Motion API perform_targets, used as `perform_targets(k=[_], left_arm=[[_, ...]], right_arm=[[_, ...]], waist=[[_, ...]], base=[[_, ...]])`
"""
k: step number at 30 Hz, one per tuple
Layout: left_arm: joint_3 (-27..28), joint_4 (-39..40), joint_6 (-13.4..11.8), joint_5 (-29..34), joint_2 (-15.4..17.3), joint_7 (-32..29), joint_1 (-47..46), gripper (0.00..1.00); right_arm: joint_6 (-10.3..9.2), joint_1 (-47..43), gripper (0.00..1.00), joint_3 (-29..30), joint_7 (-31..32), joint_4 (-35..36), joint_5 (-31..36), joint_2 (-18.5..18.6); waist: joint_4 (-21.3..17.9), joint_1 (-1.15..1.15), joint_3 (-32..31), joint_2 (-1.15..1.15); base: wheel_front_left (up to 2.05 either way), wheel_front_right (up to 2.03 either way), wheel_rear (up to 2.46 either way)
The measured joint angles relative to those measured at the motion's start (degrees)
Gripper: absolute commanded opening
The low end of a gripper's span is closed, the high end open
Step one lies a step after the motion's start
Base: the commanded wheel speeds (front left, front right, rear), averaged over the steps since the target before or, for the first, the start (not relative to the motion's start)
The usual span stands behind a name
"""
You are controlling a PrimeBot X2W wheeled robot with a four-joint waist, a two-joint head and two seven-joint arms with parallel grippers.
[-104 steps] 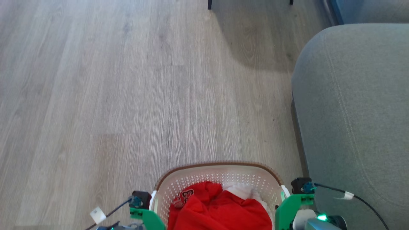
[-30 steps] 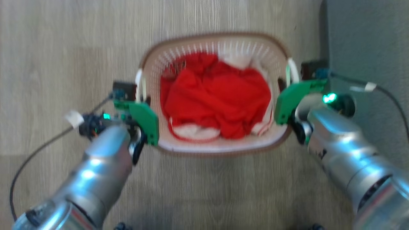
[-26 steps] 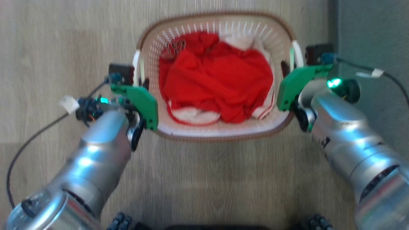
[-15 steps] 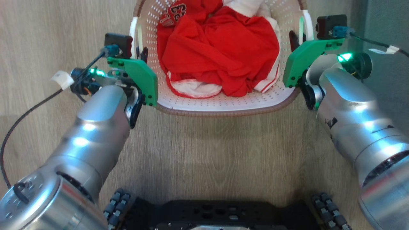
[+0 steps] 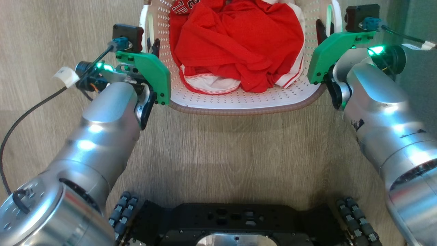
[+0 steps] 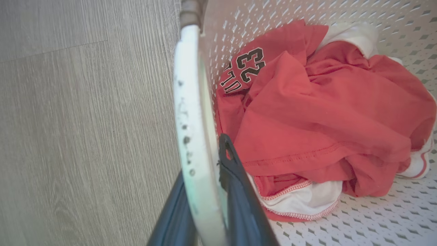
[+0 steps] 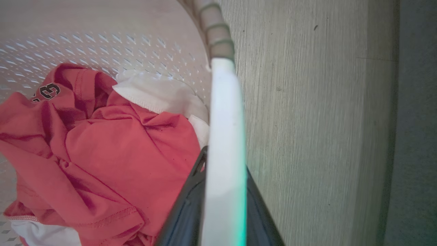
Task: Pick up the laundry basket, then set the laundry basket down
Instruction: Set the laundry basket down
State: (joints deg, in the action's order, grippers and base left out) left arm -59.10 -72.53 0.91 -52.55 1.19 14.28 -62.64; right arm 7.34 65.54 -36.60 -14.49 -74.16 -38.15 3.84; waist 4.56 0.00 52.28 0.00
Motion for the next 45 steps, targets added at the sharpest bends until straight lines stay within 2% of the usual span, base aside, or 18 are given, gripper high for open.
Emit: perform_targets(k=[8,23,26,29,32,33,34,36,38,39,40,41,42,43,44,45], left_arm=[[0.0,0.63,0.0,0.62,-0.07,0.0,-0.26,0.0],[-0.25,0.34,0.0,1.09,-0.07,0.0,-1.27,0.0],[-0.18,0.32,-0.44,1.09,-0.05,0.01,-1.46,0.0],[-0.14,0.31,-0.44,1.05,-0.05,0.01,-1.52,0.07],[-0.15,0.32,-0.45,1.04,-0.05,0.01,-1.52,0.06],[-0.16,0.32,-0.48,1.03,-0.05,0.01,-1.52,0.07],[-0.16,0.32,-0.49,0.96,-0.05,0.01,-1.52,0.1],[-0.23,0.32,-0.51,0.44,0.0,0.27,-1.59,0.24],[-0.31,0.23,-0.51,0.44,0.07,0.25,-1.69,0.36],[-0.3,0.2,-0.59,0.33,0.08,0.25,-1.75,0.49],[-0.27,0.21,-0.97,-0.18,0.08,0.24,-1.81,0.71],[-0.29,0.2,-1.01,-0.53,0.08,0.24,-1.84,0.77],[-0.3,0.2,-1.02,-0.67,0.08,0.2,-1.84,0.84],[-0.29,0.2,-1.12,-0.94,0.08,0.08,-1.84,0.96],[-0.29,0.2,-1.32,-1.1,0.08,0.08,-1.84,1.0],[-0.3,0.2,-1.46,-1.22,0.09,0.08,-1.84,1.0]], right_arm=[[0.0,0.0,0.0,4.35,-0.04,0.0,4.43,-0.14],[0.0,0.02,0.0,4.92,-0.09,0.7,4.91,-0.13],[0.0,0.05,0.13,4.97,-0.18,0.83,5.34,-0.12],[0.0,0.05,0.15,5.02,-0.18,0.96,5.77,-0.11],[0.0,0.05,0.16,5.04,-0.18,1.09,5.89,-0.11],[0.0,0.05,0.19,5.05,-0.18,1.12,5.9,-0.11],[0.0,0.05,0.23,5.06,-0.18,1.14,5.9,-0.09],[0.0,0.05,0.35,4.99,-0.18,1.12,6.47,-0.01],[0.0,0.05,0.43,5.0,-0.18,1.13,6.95,0.07],[0.0,0.05,0.47,5.0,-0.18,1.14,7.14,0.09],[0.0,0.05,0.48,5.02,-0.18,1.14,7.35,0.1],[0.0,0.05,0.49,5.03,-0.18,1.15,7.45,0.11],[0.0,0.05,0.58,5.05,-0.18,1.16,7.45,0.11],[0.0,0.05,0.72,5.09,-0.18,1.18,7.53,0.12],[0.0,0.06,0.91,5.17,-0.18,1.21,7.66,0.12],[0.0,0.06,1.0,5.3,-0.18,1.27,7.86,0.12]], waist=[[0.41,0.0,1.01,0.0],[0.51,0.0,2.31,0.0],[0.51,0.0,2.31,0.0],[0.51,0.0,2.26,0.0],[0.54,0.0,2.3,0.0],[0.53,0.0,2.38,0.0],[0.52,0.0,2.4,0.0],[0.5,0.0,2.43,0.0],[0.48,0.0,2.44,0.0],[0.47,0.0,2.43,0.0],[0.46,0.0,2.43,0.0],[0.44,0.0,2.43,0.0],[0.43,0.0,2.43,0.0],[0.43,0.0,2.43,0.0],[0.44,0.0,2.43,0.0],[0.44,0.0,2.43,0.0]], base=[[0.0,0.0,0.0],[0.0,0.0,0.0],[0.0,0.0,0.0],[0.0,0.0,0.0],[0.0,0.0,0.0],[0.0,0.0,0.0],[0.0,0.0,0.0],[0.0,0.0,0.0],[0.0,0.0,0.0],[0.0,0.0,0.0],[0.0,0.0,0.0],[0.0,0.0,0.0],[0.0,0.0,0.0],[0.0,0.0,0.0],[0.0,0.0,0.0],[0.0,0.0,0.0]])
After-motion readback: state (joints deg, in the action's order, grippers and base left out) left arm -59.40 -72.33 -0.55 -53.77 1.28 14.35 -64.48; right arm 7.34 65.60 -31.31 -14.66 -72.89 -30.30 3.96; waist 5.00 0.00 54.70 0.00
